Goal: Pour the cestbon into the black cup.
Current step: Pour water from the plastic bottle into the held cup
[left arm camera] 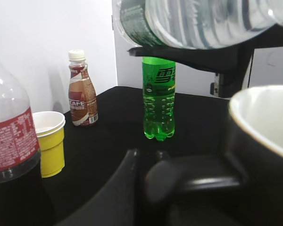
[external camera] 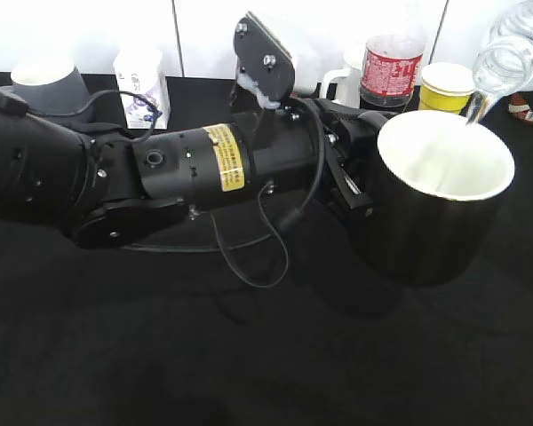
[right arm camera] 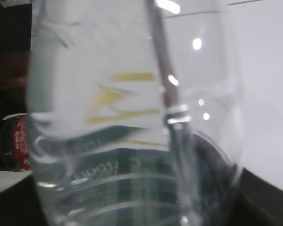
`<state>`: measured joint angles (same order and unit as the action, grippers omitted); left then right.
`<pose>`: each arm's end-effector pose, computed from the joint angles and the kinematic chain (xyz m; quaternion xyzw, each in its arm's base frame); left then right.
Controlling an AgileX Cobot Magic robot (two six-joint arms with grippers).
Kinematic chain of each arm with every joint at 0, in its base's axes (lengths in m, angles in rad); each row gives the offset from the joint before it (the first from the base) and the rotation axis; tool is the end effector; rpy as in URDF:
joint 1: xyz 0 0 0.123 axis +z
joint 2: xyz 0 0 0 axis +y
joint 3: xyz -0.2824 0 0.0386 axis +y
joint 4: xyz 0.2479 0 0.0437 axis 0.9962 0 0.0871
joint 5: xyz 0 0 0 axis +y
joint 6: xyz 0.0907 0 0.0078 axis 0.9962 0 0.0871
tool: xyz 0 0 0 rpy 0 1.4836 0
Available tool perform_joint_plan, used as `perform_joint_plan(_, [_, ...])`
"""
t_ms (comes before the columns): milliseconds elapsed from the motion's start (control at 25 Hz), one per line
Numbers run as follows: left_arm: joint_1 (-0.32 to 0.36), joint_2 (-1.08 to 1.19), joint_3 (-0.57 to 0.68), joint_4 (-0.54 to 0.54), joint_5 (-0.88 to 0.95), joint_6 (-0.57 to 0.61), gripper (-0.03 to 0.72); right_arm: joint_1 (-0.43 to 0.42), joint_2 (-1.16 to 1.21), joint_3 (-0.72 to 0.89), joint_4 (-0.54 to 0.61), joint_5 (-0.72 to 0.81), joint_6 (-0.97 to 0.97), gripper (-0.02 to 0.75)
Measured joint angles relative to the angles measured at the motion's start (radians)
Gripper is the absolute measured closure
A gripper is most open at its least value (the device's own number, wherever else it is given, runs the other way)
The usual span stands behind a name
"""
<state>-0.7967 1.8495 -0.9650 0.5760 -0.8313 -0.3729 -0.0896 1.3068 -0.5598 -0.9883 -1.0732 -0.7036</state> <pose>0.2457 -0.3037 0.2152 0.4177 0.5917 -0.3874 0.5703 0.2416 0.0453 0.2774 -0.5961 0.3161 -0.2493 0.6947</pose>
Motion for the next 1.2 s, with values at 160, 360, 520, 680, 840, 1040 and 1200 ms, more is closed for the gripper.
perform_joint_plan(160, [0.000, 0.000, 0.000, 0.044, 0.000, -0.016, 0.629, 0.000, 0.000, 0.000, 0.000, 0.000, -0.021, 0.246])
perform_joint_plan(360, [0.000, 0.000, 0.000, 0.048, 0.000, -0.024, 0.629, 0.000, 0.000, 0.000, 0.004, 0.000, -0.039, 0.246])
perform_joint_plan(520, [0.000, 0.000, 0.000, 0.050, 0.000, -0.024, 0.629, 0.000, 0.000, -0.002, 0.007, 0.000, -0.044, 0.246])
perform_joint_plan(680, [0.000, 0.000, 0.000, 0.051, 0.000, -0.024, 0.629, 0.000, 0.000, -0.002, 0.008, 0.000, -0.065, 0.246])
perform_joint_plan(840, [0.000, 0.000, 0.000, 0.052, 0.000, -0.024, 0.629, 0.000, 0.000, -0.002, 0.009, 0.000, -0.076, 0.246])
perform_joint_plan(1040, [0.000, 0.000, 0.000, 0.058, -0.015, -0.024, 0.629, 0.000, 0.000, -0.003, 0.009, 0.000, -0.094, 0.246])
perform_joint_plan(1200, [0.000, 0.000, 0.000, 0.060, -0.016, -0.024, 0.629, 0.000, -0.002, -0.003, 0.030, 0.000, -0.132, 0.246])
